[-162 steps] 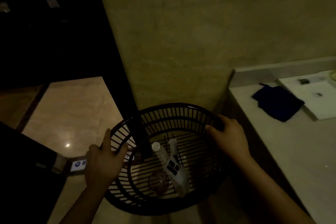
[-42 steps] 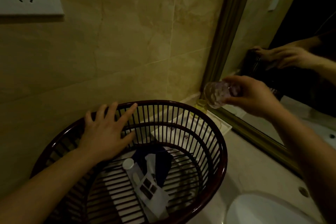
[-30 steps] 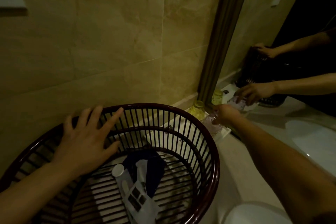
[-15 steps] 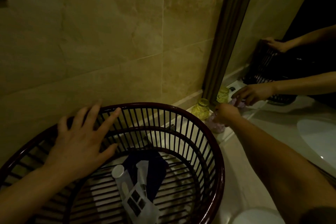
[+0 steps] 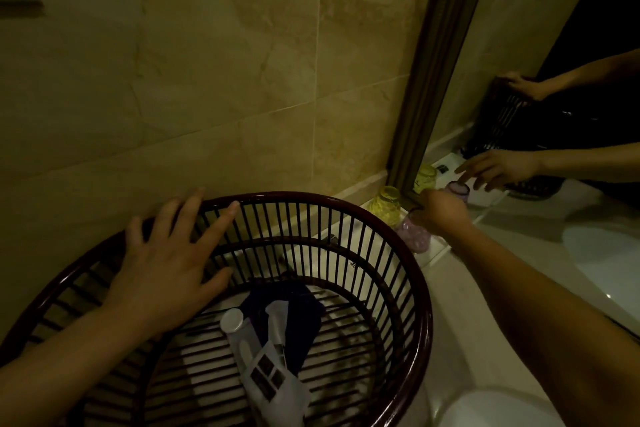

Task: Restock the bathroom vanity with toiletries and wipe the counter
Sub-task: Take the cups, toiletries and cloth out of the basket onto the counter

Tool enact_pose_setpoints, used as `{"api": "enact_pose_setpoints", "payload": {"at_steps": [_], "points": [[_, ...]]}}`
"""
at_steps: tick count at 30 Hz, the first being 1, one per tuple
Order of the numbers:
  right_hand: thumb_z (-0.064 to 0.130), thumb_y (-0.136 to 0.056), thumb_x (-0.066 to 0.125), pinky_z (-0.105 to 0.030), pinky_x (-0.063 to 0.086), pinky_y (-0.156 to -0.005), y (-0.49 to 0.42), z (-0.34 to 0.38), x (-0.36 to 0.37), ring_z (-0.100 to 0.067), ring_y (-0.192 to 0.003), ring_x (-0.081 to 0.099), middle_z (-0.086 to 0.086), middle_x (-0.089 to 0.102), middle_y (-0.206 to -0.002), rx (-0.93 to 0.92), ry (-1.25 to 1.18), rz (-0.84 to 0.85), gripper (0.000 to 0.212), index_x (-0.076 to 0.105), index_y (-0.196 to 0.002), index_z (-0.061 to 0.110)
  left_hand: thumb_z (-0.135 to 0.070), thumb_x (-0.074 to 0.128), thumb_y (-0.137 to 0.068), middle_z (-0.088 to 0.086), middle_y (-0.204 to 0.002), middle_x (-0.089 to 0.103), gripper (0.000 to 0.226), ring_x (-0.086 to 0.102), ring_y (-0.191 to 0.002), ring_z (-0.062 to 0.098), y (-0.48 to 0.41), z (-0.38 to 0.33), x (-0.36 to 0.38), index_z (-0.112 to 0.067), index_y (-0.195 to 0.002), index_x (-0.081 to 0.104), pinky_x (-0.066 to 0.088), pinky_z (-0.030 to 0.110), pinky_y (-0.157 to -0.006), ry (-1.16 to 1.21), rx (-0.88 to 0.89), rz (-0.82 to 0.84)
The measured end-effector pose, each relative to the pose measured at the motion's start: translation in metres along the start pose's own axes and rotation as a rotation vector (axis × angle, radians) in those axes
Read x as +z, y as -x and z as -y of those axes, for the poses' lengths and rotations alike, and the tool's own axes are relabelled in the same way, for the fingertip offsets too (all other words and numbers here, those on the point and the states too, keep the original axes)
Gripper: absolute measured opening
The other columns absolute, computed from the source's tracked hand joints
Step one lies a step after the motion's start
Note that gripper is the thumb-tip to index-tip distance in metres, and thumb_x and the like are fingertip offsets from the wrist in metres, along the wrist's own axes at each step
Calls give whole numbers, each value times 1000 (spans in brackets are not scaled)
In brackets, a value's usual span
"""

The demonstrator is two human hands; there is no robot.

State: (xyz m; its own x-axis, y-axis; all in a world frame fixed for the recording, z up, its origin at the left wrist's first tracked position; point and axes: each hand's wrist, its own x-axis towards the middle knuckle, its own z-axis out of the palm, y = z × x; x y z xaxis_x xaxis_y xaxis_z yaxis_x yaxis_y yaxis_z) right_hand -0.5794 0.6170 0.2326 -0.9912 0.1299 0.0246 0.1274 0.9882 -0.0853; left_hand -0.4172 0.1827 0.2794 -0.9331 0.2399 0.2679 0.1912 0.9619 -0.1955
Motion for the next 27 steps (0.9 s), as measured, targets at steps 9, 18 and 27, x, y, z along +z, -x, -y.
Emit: {"api": "enact_pose_setpoints", "payload": {"at_steps": [9,18,27], "points": [[41,-86,68,-44,57,-73,90,66,-108,-23,-84,64,-6,67,-95,-168,-129,-174,33,64,-107,16,-73,23,-84,12,-162,4,81,8,-143,35,0,4,2,-46,-149,-17,16,66,-107,82,6,6],[40,-92,59,-35,54,-68,201,228,-95,-20,-80,61,1,63,-87,-859,248,286,25,65,-102,18,-68,35,-87,11,-162,-4,86,1,-144,36,-1,4,1,-46,-146,-24,9,66,-108,109,9,21],[27,-87,73,-19,53,-61,182,252,49,-23,-105,62,-1,67,-114,-852,404,849,38,62,-124,22,-65,36,-89,12,-162,-2,85,6,-143,37,0,7,3,-42,-150,-19,13,66,-108,110,31,-27]]}}
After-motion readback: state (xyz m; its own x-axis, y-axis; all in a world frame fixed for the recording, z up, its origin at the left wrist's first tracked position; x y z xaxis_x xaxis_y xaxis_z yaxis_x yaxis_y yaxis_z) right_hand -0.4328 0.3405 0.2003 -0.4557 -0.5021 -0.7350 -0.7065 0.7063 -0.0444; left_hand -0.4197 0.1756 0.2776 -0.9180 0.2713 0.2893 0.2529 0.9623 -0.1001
